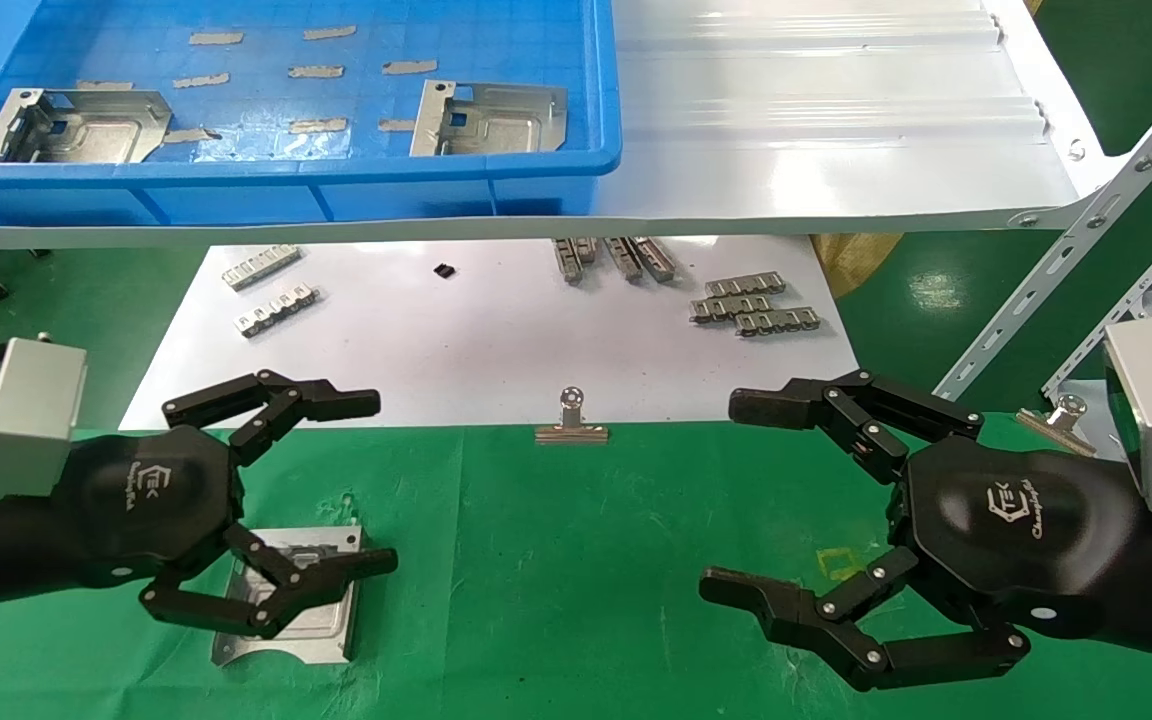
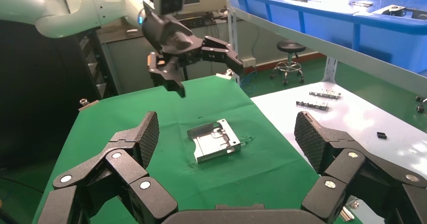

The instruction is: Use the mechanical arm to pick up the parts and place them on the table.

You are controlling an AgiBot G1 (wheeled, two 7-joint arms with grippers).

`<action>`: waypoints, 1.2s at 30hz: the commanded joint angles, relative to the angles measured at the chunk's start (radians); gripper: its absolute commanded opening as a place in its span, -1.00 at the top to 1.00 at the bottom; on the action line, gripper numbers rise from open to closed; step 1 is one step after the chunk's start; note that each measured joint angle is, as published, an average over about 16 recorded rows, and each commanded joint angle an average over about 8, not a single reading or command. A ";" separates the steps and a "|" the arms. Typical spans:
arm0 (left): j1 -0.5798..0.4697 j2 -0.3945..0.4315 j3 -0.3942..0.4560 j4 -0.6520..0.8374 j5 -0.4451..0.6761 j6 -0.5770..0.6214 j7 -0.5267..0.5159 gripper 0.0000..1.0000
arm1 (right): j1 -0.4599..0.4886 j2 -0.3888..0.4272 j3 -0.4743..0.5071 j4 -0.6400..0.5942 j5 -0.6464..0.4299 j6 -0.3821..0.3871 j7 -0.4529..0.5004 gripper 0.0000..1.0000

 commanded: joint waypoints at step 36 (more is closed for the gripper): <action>0.171 -0.049 -0.187 -0.333 -0.068 -0.032 -0.255 -1.00 | 0.000 0.000 0.000 0.000 0.000 0.000 0.000 -1.00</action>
